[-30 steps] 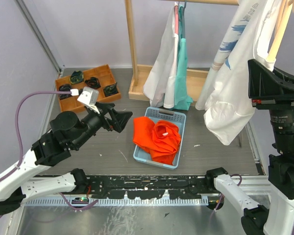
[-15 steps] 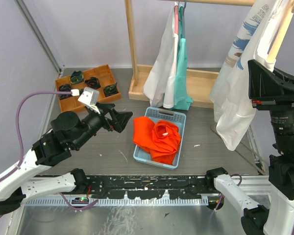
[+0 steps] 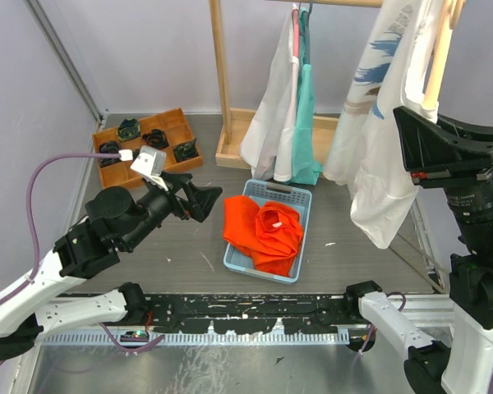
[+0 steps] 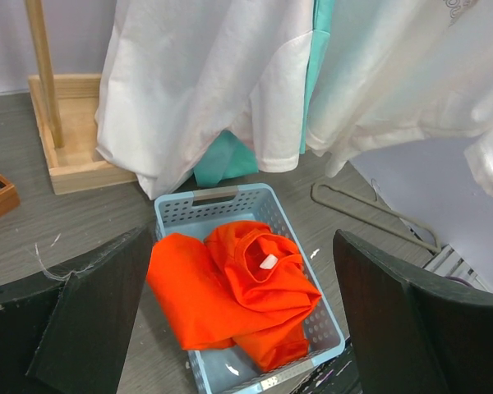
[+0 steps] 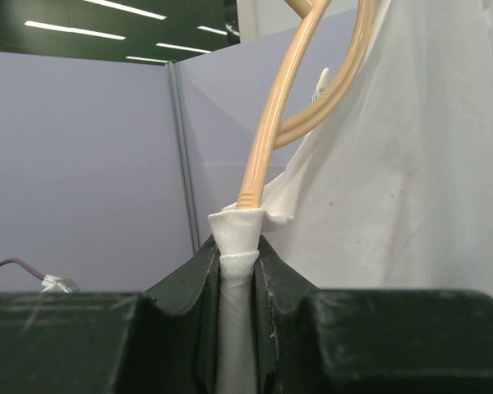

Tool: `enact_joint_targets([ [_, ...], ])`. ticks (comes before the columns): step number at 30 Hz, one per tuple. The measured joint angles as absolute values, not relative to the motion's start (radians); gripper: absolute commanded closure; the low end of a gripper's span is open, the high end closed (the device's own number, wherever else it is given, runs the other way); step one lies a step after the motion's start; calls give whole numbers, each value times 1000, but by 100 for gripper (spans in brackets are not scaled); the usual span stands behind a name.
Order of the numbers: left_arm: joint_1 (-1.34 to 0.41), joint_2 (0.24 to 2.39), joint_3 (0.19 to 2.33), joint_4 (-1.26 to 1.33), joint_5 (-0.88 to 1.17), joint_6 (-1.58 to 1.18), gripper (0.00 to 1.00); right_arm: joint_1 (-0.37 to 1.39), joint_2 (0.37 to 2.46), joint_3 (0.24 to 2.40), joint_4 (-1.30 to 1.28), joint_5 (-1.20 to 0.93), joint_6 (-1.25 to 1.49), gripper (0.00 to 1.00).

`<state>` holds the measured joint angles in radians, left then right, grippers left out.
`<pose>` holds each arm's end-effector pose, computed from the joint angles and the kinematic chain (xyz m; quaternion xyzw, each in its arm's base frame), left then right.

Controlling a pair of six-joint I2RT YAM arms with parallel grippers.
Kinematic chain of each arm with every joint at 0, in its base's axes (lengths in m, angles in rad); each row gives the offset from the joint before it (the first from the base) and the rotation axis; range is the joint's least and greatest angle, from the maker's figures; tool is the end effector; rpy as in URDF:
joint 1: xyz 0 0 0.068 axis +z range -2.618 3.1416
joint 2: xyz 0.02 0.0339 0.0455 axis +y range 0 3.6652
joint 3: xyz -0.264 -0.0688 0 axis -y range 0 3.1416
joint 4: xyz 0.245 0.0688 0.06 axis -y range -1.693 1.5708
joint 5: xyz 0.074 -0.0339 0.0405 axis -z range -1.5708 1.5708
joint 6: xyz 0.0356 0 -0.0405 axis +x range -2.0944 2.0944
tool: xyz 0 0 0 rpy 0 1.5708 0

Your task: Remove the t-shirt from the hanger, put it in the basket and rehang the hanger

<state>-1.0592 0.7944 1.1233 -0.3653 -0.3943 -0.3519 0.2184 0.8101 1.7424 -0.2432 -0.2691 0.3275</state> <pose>0.0875 -0.1278 0.4339 0.1169 0.7093 -0.3340 0.6096 0.0169 0.0135 0.6061 -0.0981 0.4288 0.2967 0.8476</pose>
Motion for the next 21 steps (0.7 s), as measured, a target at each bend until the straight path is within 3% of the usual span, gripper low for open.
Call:
enact_joint_targets([
  [11, -1059, 810, 1124, -392, -403, -348, 2, 218, 854, 1763, -243, -426, 370, 99],
  [21, -1059, 812, 1124, -422, -403, -349, 2, 218, 817, 1676, -322, -442, 354, 99],
])
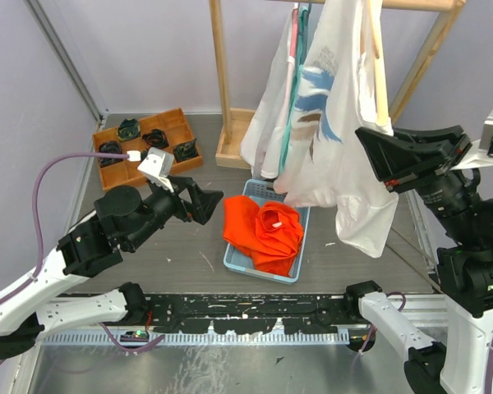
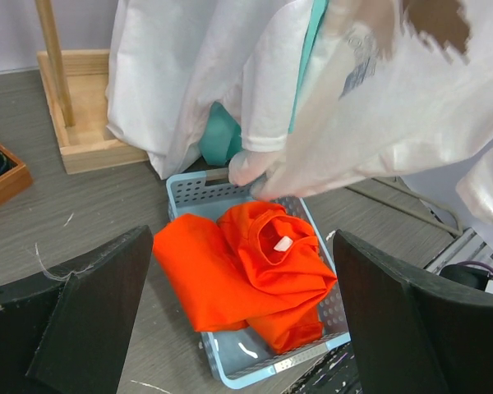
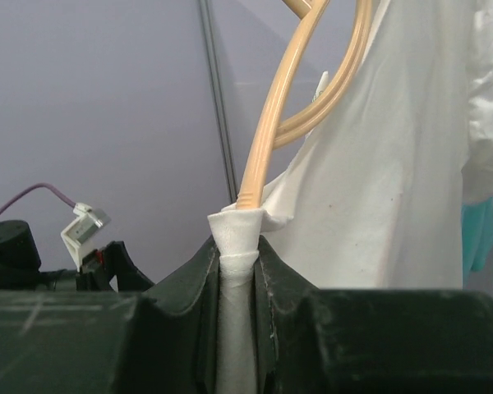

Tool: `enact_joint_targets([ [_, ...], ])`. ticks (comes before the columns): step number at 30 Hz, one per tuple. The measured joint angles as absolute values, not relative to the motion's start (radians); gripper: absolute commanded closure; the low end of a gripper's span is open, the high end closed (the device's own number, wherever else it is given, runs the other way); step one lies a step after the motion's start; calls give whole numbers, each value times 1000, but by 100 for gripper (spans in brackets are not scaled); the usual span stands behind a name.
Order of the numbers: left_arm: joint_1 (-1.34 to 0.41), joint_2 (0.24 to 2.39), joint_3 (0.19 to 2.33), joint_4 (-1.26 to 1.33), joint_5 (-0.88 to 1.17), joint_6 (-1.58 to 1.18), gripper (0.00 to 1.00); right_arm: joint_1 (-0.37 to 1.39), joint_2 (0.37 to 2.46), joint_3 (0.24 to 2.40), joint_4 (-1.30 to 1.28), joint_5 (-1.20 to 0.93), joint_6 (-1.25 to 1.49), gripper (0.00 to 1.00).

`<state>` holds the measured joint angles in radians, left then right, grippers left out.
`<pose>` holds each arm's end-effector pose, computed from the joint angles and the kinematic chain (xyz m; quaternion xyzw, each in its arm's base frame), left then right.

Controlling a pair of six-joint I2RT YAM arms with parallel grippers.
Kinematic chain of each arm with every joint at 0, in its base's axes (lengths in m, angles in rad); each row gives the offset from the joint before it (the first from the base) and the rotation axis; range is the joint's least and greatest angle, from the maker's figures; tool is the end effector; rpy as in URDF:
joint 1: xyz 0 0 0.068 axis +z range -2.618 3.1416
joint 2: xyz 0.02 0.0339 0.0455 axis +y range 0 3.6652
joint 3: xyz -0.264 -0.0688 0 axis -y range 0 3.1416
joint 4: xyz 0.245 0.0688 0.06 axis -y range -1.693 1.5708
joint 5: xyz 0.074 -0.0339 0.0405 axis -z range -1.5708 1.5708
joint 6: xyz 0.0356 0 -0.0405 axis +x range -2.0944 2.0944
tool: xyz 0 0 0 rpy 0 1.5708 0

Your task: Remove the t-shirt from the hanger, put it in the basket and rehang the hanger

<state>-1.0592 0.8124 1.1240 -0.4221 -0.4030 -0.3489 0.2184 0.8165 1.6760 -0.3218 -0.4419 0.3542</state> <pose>0.0902 -0.1321 0.4256 0.1287 0.7309 -0.3093 0.5946 0.0405 0.0246 0.5850 -0.1574 0.4937 0.3434 0.7833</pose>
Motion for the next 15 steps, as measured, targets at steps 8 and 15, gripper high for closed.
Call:
enact_joint_targets([
  [8, -1059, 812, 1124, -426, -405, -349, 2, 218, 771, 1581, -435, -527, 335, 99],
  [15, -1059, 808, 1124, -434, -414, -349, 2, 214, 706, 1524, -502, -616, 327, 99],
])
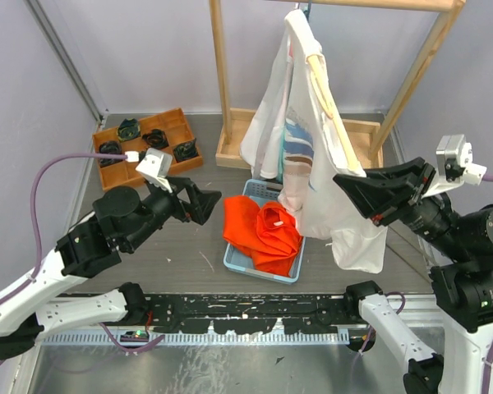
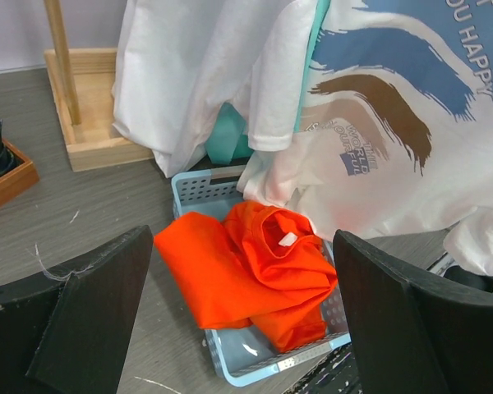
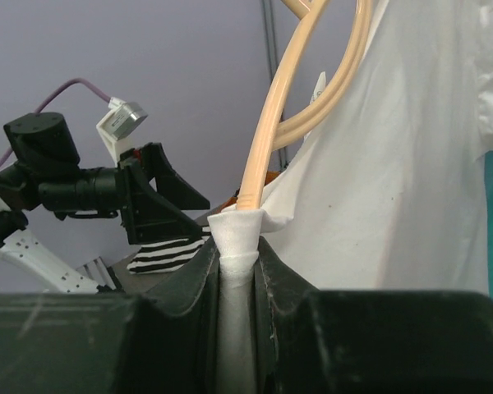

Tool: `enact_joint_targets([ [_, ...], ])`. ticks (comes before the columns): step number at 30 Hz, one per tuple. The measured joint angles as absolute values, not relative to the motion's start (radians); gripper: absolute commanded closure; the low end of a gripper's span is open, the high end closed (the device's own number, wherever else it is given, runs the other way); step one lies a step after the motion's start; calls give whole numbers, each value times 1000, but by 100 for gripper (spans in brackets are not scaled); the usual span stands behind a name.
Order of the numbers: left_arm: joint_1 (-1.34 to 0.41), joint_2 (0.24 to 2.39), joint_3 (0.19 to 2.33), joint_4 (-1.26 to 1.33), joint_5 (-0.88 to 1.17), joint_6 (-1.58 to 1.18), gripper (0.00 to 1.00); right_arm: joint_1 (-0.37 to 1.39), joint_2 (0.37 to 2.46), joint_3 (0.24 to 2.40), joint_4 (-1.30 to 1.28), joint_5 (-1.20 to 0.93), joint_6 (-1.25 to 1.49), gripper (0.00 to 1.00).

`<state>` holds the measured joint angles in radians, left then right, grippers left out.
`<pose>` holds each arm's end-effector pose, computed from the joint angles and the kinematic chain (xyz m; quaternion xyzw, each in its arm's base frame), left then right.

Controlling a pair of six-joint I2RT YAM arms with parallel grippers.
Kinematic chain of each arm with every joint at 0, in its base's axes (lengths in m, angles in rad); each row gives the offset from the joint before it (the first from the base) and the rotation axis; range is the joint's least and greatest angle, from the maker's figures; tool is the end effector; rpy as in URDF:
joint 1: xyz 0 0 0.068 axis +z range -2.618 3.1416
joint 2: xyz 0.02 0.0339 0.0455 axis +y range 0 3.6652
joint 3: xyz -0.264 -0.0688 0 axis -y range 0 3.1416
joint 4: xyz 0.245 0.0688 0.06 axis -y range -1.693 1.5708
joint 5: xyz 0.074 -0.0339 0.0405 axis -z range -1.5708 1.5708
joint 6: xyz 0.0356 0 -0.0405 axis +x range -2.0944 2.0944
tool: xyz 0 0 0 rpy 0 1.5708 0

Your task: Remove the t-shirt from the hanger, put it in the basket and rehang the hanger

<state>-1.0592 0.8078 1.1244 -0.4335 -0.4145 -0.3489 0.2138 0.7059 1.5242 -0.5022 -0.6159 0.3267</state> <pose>0.0896 -0.1304 0.4252 0.1260 0.7331 -0.3038 0.5953 0.0354 0.0287 0.5367 -0.2134 0.5723 0.3774 0.6960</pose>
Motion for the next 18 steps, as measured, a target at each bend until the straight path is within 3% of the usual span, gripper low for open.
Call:
enact_joint_targets([
  [18, -1059, 742, 1124, -478, -429, -361, 2, 189, 667, 1390, -488, -830, 350, 99],
])
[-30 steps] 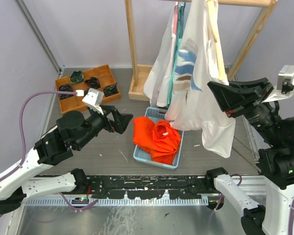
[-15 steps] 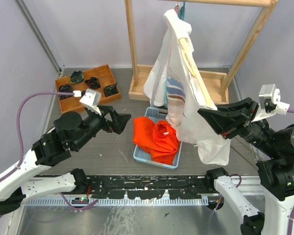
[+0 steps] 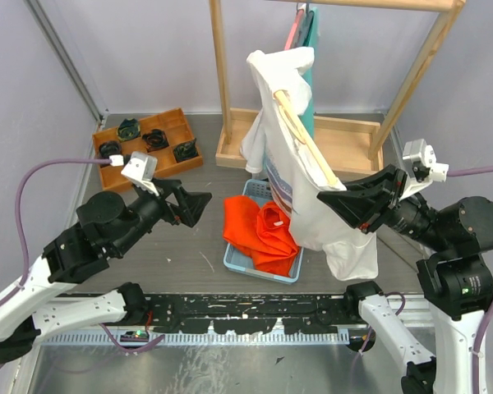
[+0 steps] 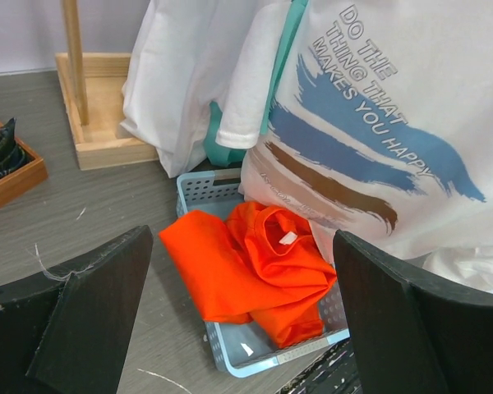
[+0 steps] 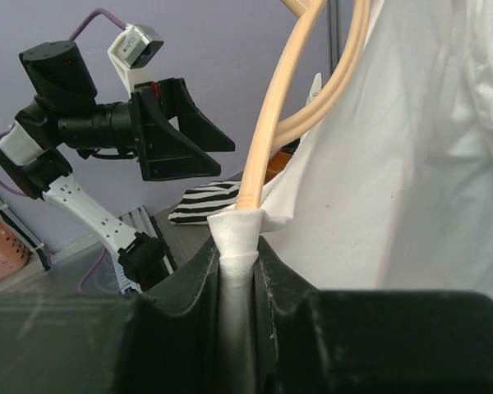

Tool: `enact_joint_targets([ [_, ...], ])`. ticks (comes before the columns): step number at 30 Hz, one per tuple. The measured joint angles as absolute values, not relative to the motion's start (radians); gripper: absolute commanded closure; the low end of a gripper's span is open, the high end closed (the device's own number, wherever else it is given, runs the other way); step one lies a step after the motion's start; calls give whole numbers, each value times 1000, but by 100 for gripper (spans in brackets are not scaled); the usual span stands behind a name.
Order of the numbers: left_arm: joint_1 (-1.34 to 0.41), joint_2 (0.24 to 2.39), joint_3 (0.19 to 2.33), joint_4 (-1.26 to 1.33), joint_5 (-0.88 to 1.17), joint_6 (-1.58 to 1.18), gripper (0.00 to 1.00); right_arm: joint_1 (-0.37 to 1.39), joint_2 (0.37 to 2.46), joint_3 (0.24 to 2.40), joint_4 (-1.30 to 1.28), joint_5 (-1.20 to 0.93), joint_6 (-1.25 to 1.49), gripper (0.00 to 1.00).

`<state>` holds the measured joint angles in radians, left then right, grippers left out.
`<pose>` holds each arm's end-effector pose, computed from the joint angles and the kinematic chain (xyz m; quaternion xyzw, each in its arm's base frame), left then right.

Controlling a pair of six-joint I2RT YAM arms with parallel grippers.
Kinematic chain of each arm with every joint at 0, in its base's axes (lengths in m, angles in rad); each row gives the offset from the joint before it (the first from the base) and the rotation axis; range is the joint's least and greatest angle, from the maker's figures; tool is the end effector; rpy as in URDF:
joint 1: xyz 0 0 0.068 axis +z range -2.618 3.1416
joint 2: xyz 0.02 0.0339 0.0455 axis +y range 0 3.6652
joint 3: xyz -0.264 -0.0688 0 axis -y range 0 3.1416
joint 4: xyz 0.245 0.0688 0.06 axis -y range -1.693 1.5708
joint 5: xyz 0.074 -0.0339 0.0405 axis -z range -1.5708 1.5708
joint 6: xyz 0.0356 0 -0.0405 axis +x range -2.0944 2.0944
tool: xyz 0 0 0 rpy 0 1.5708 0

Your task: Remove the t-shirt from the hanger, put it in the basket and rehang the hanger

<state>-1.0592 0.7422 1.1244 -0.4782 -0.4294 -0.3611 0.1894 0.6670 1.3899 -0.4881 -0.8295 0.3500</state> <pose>0.0796 -0.1116 0.4288 0.1127 0.7286 -0.3087 0.6009 0.0461 0.0356 0.5067 -0.2699 0.5904 0.4320 0.6260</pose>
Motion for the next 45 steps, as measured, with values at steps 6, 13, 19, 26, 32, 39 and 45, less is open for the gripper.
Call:
enact_joint_targets([
  [6, -1059, 751, 1124, -462, -429, -352, 2, 189, 648, 1322, -472, -820, 345, 99],
  [13, -1059, 865, 1174, -369, -427, -298, 2, 189, 632, 1250, -476, -768, 314, 99],
  [19, -1059, 1024, 1298, -271, -398, -236, 2, 188, 594, 1230, -496, -741, 279, 99],
  [26, -1059, 1185, 1469, -154, -351, -180, 2, 188, 562, 1227, -506, -734, 264, 99],
  [32, -1059, 1267, 1507, -80, -323, -155, 2, 188, 562, 1221, -504, -734, 265, 99],
  [39, -1059, 1344, 1518, -33, -304, -150, 2, 188, 562, 1219, -502, -737, 271, 99],
  [45, -1059, 1357, 1519, 1, -305, -150, 2, 188, 560, 1216, -502, -738, 273, 99],
])
